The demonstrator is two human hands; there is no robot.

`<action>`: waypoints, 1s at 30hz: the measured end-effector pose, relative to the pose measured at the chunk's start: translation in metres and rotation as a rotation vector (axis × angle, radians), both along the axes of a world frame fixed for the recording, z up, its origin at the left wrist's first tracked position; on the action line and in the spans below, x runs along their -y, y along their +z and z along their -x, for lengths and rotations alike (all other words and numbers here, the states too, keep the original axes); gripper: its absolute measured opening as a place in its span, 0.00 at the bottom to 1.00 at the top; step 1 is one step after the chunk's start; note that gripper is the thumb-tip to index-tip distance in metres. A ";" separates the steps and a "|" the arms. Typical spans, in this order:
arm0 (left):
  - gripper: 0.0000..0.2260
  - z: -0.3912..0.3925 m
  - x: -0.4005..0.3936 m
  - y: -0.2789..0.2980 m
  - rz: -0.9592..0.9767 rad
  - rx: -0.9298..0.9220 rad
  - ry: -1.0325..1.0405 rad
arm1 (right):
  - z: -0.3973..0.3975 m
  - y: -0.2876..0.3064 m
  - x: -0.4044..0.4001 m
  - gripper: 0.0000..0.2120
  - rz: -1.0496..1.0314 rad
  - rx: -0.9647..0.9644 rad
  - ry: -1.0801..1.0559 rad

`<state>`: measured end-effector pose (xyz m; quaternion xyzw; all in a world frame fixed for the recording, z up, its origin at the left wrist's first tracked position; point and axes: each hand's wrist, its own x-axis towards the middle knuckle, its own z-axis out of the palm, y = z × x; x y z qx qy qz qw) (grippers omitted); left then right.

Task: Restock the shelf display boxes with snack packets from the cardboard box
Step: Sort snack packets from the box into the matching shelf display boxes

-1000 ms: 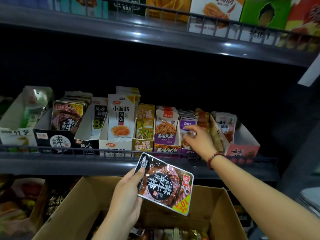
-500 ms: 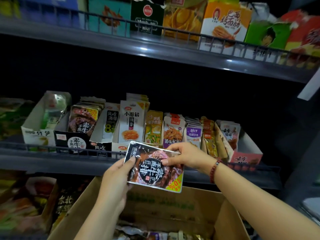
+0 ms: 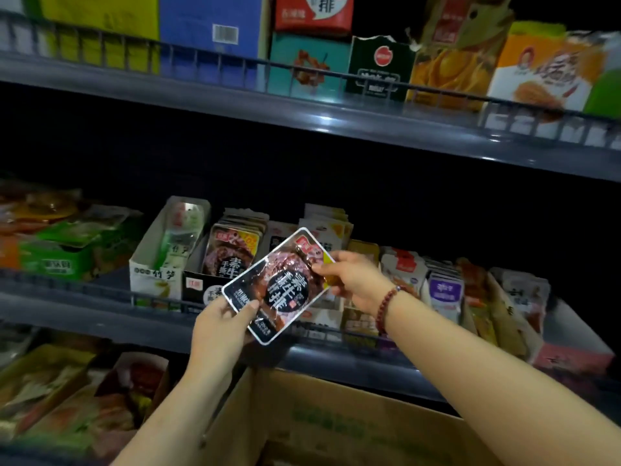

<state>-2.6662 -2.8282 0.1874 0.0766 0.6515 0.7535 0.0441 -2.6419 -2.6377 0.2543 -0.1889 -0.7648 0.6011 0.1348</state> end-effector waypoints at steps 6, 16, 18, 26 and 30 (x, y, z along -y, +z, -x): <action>0.20 0.054 0.019 -0.019 0.691 -0.643 0.302 | 0.073 0.017 0.025 0.06 0.014 -0.260 -0.142; 0.32 0.093 0.030 -0.062 1.101 -0.928 0.255 | 0.130 0.025 0.080 0.12 -0.737 -0.219 -0.074; 0.32 0.094 0.030 -0.064 1.091 -0.948 0.267 | 0.137 0.013 0.084 0.12 -0.844 -0.131 -0.012; 0.38 0.103 0.031 -0.066 1.104 -0.960 0.267 | 0.162 -0.016 0.079 0.23 -1.051 0.007 0.002; 0.38 0.104 0.031 -0.068 1.107 -0.964 0.276 | 0.161 -0.005 0.076 0.39 -1.176 0.061 0.053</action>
